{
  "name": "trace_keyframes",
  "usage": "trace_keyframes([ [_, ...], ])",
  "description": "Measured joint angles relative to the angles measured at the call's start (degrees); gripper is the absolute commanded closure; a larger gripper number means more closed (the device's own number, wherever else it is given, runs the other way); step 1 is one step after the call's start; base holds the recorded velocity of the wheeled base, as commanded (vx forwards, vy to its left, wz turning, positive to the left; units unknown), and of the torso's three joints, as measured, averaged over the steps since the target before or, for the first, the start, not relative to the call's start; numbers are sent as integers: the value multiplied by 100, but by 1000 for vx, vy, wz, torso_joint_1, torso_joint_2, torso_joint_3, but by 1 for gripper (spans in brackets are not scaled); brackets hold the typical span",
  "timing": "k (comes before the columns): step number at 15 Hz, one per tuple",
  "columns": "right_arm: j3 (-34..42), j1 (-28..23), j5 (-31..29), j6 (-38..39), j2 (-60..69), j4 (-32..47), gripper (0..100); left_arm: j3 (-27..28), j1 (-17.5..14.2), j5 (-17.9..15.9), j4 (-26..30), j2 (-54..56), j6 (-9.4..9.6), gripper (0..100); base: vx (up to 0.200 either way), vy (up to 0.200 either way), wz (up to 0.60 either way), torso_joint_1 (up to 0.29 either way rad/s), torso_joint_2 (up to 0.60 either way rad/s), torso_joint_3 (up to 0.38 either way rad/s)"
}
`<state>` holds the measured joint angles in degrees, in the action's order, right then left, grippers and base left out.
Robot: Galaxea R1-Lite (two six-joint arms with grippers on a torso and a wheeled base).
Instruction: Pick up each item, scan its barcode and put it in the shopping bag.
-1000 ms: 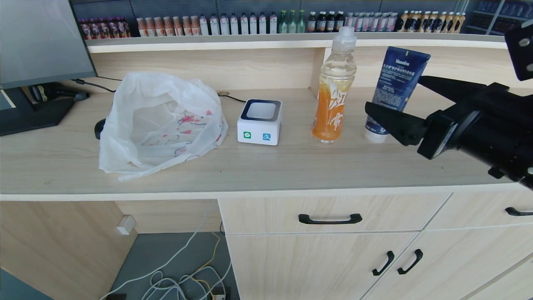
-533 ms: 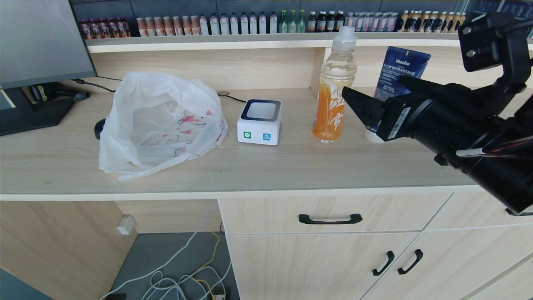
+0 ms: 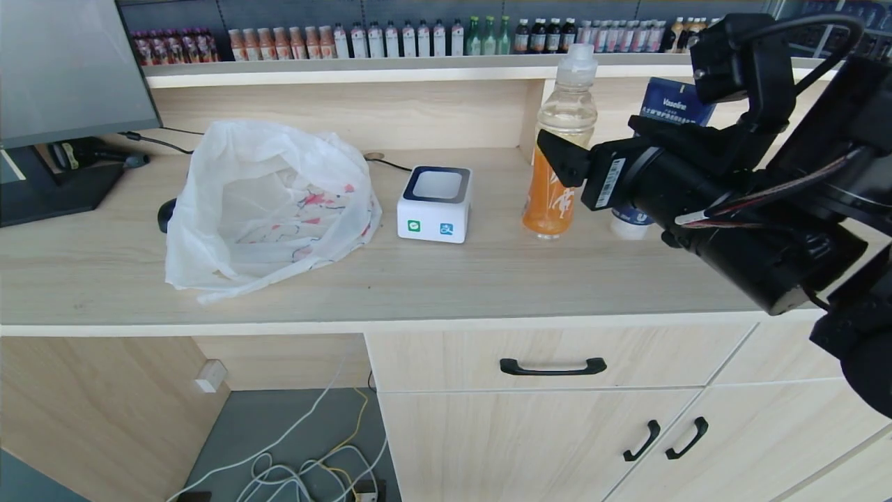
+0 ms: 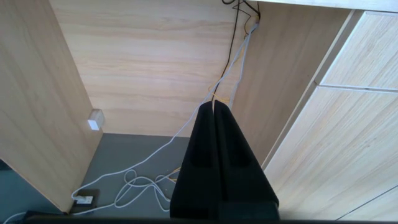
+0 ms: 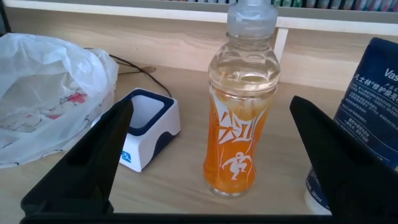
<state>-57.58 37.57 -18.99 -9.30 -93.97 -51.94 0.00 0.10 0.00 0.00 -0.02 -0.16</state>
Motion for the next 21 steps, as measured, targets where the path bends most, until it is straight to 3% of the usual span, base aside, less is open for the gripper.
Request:
trace_keyframes([
  [14, -636, -364, -2, 20, -890, -9, 0, 0, 0, 0, 0, 0, 0, 100, 0, 0, 0, 0, 0, 0],
  [21, -1499, -585, 30, 9, -1441, 11, 0, 0, 0, 0, 0, 0, 0, 100, 0, 0, 0, 0, 0, 0],
])
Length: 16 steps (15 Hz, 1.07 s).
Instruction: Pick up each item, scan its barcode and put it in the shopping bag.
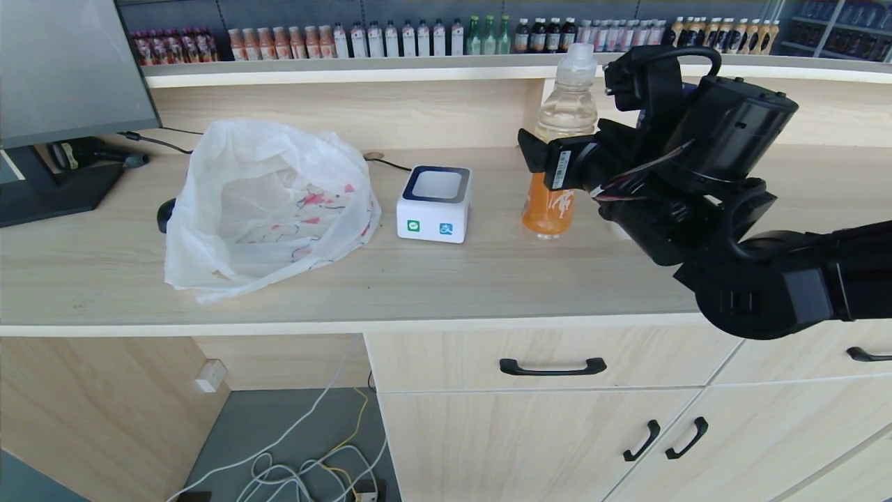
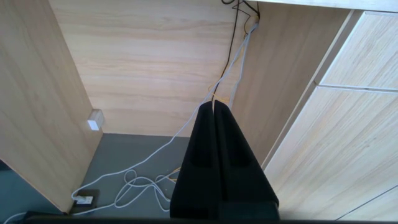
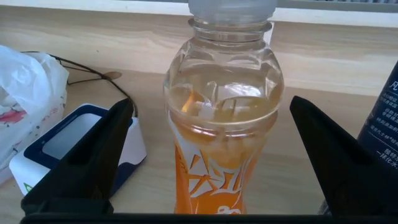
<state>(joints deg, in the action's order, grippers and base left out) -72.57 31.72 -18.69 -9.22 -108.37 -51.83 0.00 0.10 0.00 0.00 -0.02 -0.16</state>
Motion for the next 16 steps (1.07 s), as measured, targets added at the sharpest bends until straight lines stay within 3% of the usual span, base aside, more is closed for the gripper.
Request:
trace_keyframes([
  [16, -681, -118, 22, 9, -657, 18, 0, 0, 0, 0, 0, 0, 0, 100, 0, 0, 0, 0, 0, 0],
])
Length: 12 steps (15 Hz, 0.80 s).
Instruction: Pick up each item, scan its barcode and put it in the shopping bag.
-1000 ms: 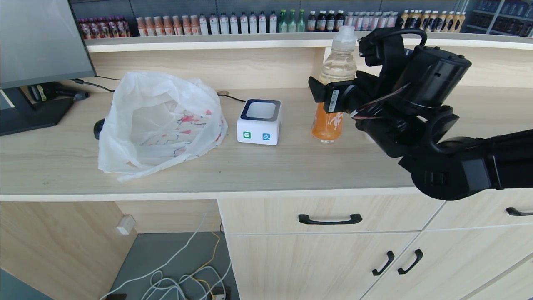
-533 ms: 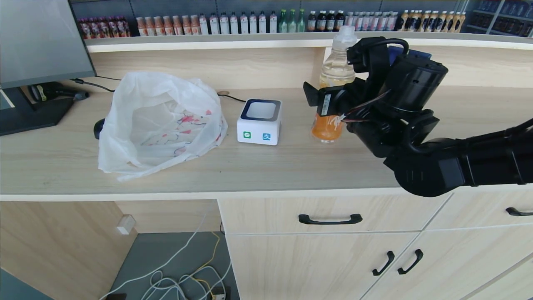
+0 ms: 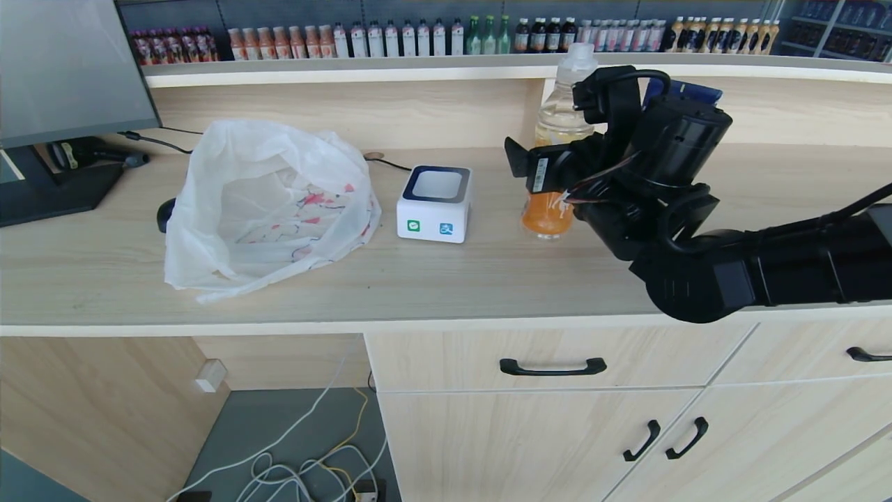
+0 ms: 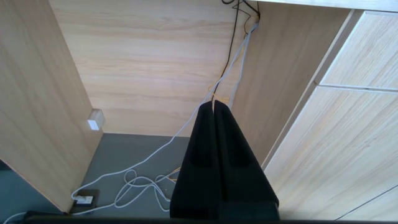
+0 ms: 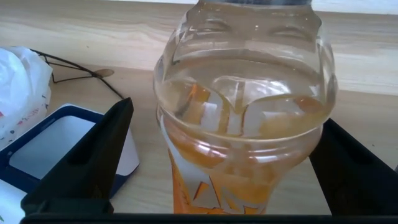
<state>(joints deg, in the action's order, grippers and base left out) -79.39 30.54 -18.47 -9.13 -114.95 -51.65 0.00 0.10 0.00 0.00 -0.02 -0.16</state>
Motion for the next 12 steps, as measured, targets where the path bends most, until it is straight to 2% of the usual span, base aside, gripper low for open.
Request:
trace_keyframes([
  [10, -93, -151, 13, 11, -84, 0, 0, 0, 0, 0, 0, 0, 0, 100, 0, 0, 0, 0, 0, 0],
  [11, -93, -155, 20, 11, -95, 0, 100, 0, 0, 0, 0, 0, 0, 100, 0, 0, 0, 0, 0, 0],
  [12, -94, -160, 29, 11, -104, 1, 100, 0, 0, 0, 0, 0, 0, 100, 0, 0, 0, 0, 0, 0],
])
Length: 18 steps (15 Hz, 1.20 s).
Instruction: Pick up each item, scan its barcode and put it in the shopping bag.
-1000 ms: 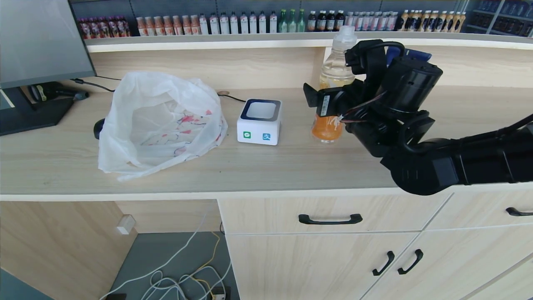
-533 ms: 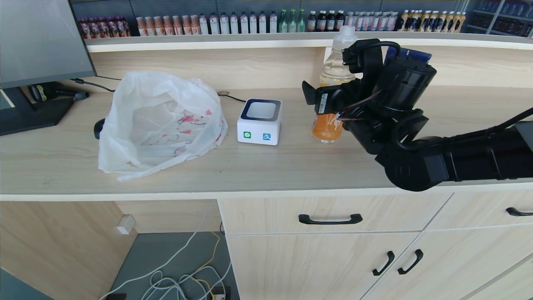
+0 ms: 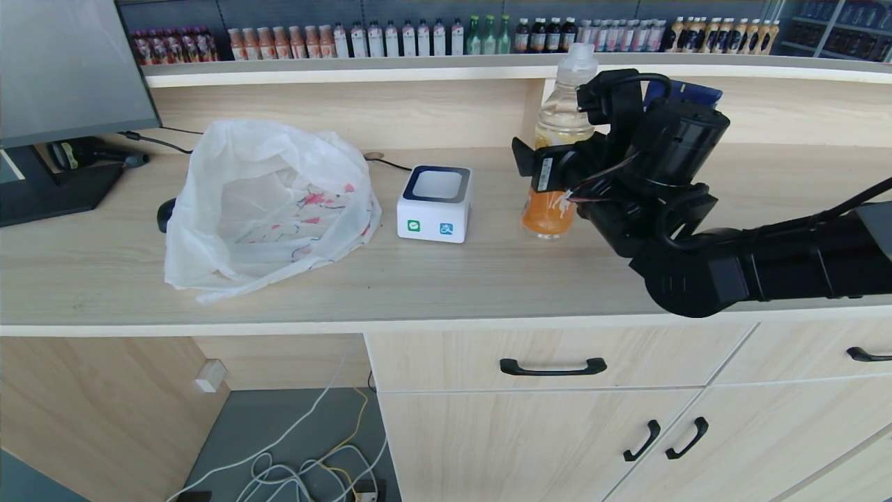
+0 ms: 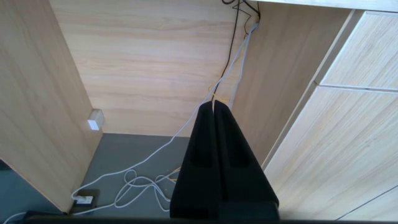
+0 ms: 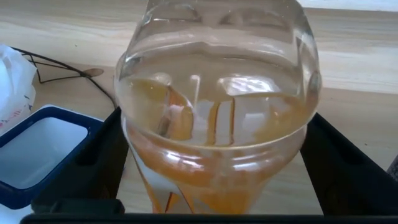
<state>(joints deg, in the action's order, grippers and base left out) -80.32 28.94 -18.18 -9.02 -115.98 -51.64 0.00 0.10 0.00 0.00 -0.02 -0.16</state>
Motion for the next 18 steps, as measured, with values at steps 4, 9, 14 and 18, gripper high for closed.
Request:
trace_keyframes([
  [4, 20, -2, 33, 0, -17, 18, 100, 0, 0, -2, 0, 0, 0, 100, 0, 0, 0, 0, 0, 0],
  [9, -10, -69, 44, 38, -20, 2, 100, 0, 0, 0, 2, 0, 0, 100, 0, 0, 0, 0, 0, 0],
  [14, -27, -87, 215, 33, -9, 11, 100, 0, 0, 0, 0, 0, 0, 100, 0, 0, 0, 0, 0, 0],
  [18, -2, -91, 316, 38, 94, 27, 100, 0, 0, 0, 0, 0, 2, 100, 0, 0, 0, 0, 0, 0],
])
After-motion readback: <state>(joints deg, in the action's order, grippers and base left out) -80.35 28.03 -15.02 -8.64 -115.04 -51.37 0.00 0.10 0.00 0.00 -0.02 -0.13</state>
